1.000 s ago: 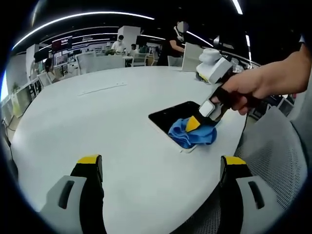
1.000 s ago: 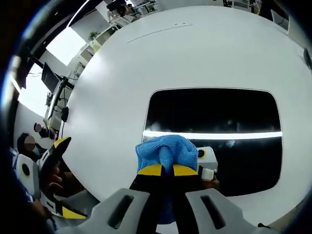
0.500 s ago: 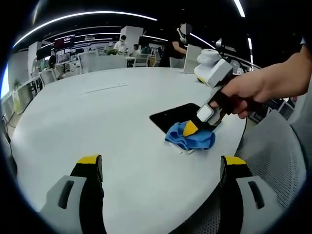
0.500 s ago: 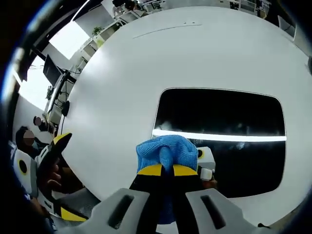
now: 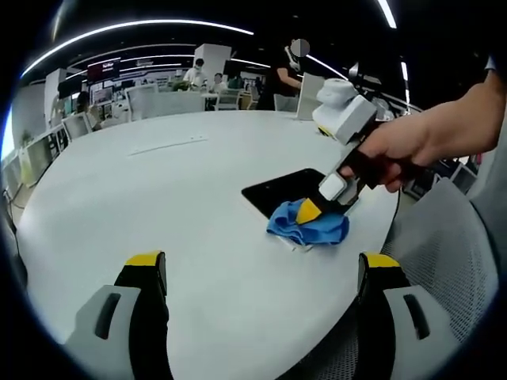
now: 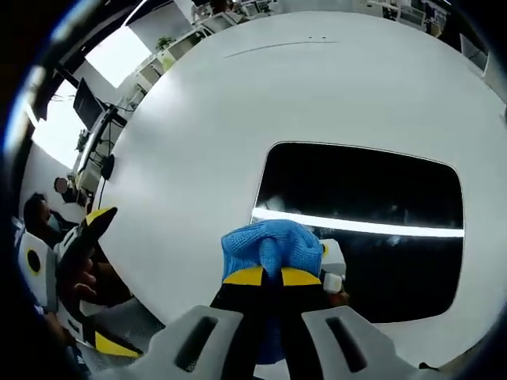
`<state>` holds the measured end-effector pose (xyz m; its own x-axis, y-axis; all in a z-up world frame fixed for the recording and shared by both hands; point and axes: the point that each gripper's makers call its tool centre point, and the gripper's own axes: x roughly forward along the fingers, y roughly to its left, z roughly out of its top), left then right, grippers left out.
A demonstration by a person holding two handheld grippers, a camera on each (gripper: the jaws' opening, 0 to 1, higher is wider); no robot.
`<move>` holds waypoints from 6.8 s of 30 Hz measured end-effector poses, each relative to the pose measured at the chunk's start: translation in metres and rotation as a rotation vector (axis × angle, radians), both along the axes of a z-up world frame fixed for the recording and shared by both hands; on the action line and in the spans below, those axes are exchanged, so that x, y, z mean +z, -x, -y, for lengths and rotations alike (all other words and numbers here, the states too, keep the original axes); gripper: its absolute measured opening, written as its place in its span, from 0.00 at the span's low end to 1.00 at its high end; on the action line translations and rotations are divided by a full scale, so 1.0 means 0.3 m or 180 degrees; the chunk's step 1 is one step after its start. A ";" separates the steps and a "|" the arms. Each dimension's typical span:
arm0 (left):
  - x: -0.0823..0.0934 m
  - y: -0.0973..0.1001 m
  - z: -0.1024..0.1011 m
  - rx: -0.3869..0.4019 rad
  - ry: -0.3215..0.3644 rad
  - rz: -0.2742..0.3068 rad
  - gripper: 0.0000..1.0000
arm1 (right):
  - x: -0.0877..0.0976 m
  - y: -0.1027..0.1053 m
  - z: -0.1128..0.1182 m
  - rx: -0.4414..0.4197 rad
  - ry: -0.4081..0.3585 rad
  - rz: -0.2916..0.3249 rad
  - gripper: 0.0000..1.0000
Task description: Wipe the mirror surface with the cleaning cloth until all visible marks leave the cleaned area.
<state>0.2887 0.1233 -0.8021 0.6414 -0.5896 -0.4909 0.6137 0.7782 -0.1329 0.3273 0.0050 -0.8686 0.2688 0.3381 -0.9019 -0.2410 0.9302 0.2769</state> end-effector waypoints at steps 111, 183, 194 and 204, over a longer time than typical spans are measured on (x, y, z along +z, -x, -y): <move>-0.037 0.003 -0.006 -0.0027 -0.0076 -0.0105 0.99 | -0.010 -0.355 0.186 -0.0038 0.0213 0.0167 0.00; -0.025 0.008 0.004 -0.0101 -0.0152 -0.0002 0.99 | 0.000 0.012 0.171 -0.0116 0.0145 0.0200 0.00; -0.019 0.005 0.014 -0.0081 -0.0145 0.0008 0.99 | 0.001 0.041 0.169 -0.0096 0.0103 0.0164 0.00; -0.027 0.005 0.001 -0.0058 -0.0193 0.0004 0.99 | -0.002 0.048 0.169 -0.0092 0.0041 0.0113 0.00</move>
<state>0.2873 0.1231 -0.8102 0.6314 -0.5704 -0.5253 0.6280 0.7735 -0.0851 0.3129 -0.0458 -0.8692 0.3101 0.3181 -0.8959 -0.2235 0.9404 0.2565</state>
